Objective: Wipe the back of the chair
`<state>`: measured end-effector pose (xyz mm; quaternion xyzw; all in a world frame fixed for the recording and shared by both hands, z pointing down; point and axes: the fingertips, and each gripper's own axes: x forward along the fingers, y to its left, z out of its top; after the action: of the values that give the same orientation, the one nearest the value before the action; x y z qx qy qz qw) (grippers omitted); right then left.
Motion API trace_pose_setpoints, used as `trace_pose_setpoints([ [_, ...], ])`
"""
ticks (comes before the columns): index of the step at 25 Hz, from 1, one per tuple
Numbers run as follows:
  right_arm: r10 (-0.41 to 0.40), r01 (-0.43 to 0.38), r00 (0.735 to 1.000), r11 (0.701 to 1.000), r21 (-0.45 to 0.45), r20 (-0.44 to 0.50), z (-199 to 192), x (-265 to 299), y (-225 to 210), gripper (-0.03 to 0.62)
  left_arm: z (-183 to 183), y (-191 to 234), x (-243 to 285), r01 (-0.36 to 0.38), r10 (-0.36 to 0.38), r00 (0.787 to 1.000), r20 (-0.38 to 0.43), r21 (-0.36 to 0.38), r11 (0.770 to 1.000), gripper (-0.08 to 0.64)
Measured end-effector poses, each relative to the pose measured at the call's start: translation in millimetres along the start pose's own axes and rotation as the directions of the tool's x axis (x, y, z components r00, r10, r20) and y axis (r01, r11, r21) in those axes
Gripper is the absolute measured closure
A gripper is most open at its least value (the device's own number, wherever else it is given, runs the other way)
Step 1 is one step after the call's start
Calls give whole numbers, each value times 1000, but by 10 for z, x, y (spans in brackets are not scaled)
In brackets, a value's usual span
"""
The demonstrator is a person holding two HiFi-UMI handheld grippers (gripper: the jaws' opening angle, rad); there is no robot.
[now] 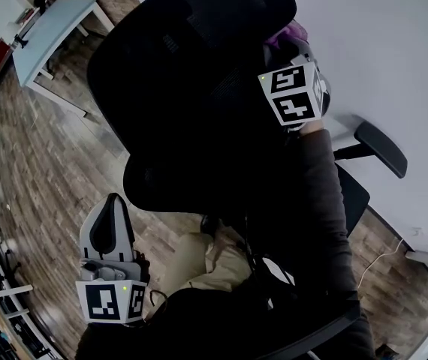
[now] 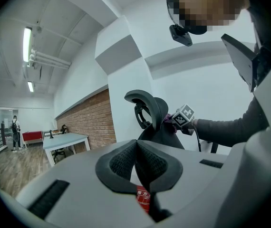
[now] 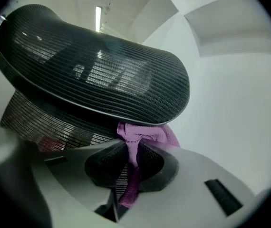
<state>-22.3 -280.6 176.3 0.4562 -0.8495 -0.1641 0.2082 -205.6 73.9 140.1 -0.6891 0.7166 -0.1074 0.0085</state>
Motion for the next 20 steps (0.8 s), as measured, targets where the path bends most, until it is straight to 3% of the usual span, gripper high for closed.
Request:
trace_pose_setpoints([
  [12, 66, -66, 998, 997, 28, 8, 71, -117, 278, 545, 56, -169, -61, -4, 4, 1000, 12, -6, 1000, 551],
  [20, 102, -102, 995, 994, 34, 9, 110, -154, 397, 545, -150, -284, -94, 0, 1, 1000, 22, -36, 999, 551],
])
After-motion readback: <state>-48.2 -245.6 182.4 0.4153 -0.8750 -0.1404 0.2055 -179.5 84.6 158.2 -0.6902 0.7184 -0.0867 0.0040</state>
